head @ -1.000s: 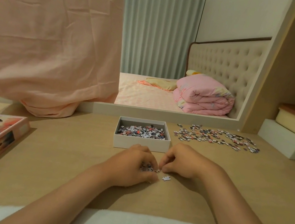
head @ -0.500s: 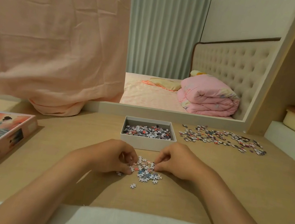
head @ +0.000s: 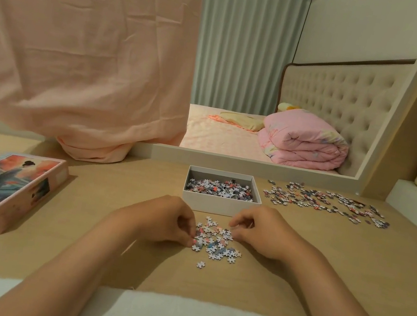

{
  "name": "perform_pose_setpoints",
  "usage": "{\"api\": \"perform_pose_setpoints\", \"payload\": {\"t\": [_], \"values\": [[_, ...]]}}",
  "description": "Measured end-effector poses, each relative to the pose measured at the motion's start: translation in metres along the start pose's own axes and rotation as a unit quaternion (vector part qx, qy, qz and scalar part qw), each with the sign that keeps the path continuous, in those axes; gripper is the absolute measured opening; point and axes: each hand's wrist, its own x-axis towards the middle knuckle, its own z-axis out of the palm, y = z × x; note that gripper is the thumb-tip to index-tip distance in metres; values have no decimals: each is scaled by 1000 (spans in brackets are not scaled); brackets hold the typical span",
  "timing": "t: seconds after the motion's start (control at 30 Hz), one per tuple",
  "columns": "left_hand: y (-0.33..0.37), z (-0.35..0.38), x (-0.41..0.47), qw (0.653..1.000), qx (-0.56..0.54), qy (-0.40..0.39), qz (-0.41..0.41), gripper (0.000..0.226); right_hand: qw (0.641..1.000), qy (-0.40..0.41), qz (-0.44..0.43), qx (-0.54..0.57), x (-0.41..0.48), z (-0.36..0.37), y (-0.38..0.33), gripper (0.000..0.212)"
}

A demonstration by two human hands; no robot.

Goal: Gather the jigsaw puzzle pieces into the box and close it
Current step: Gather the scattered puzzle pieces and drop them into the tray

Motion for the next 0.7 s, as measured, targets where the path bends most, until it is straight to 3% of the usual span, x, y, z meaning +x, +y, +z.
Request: {"api": "perform_pose_setpoints", "payload": {"t": [0.07, 0.17, 0.23, 0.47, 0.63, 0.7], "values": [[0, 0, 0, 1000, 7, 29, 4, 30, 1000, 5, 2, -1, -2, -4, 0, 21], [3, 2, -3, 999, 42, 7, -16, 81, 993, -94, 32, -57, -9, -5, -5, 57], [8, 9, -2, 995, 85, -37, -22, 99, 984, -126, 19, -121, -10, 0, -10, 49], [13, 18, 10, 998, 52, -2, 34, 69, 988, -121, -14, -99, 1, 9, -16, 49], [6, 3, 0, 996, 80, -39, -32, 97, 984, -124, -5, -127, 5, 5, -15, 53], [6, 4, -1, 990, 113, -64, -54, 97, 977, -144, 2, -158, 11, 4, -19, 52]]}}
